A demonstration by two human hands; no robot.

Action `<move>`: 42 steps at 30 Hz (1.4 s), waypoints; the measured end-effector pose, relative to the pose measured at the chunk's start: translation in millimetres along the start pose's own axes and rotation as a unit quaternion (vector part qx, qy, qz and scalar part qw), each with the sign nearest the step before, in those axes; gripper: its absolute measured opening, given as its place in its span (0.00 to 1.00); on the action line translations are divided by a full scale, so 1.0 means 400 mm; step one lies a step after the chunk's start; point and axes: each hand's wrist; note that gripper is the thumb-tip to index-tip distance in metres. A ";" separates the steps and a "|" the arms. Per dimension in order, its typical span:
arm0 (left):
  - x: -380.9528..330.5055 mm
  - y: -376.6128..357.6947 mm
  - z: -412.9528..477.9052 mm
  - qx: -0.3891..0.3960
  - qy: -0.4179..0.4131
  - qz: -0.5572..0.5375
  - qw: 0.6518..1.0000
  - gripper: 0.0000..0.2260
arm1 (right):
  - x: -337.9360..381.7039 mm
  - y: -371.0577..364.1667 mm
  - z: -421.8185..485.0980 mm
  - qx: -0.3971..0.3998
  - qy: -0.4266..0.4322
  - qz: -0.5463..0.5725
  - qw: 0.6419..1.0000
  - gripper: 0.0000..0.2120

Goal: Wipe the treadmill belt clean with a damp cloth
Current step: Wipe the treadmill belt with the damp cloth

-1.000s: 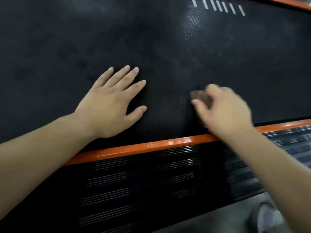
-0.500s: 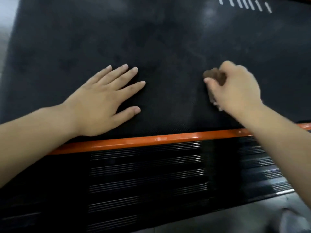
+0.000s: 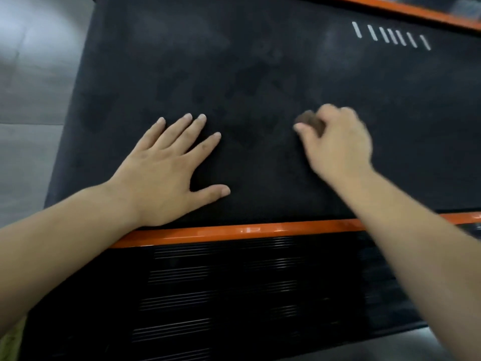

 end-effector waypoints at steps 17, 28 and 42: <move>0.087 -0.013 -0.042 -0.045 0.033 -0.004 0.998 0.38 | 0.174 0.011 -0.146 0.185 0.207 0.123 0.953 0.13; 0.076 -0.011 -0.047 -0.064 0.035 0.020 0.997 0.37 | 0.131 0.016 -0.208 0.132 0.099 0.098 0.981 0.13; 0.062 0.011 -0.043 -0.025 0.047 0.032 0.998 0.34 | 0.168 0.029 -0.182 0.216 0.234 0.129 0.939 0.12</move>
Point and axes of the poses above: each hand's wrist, its own z-axis towards the middle knuckle, its own y-axis out of the back of the hand, x = y × z, and after that the axes turned 1 degree about z, right-handed
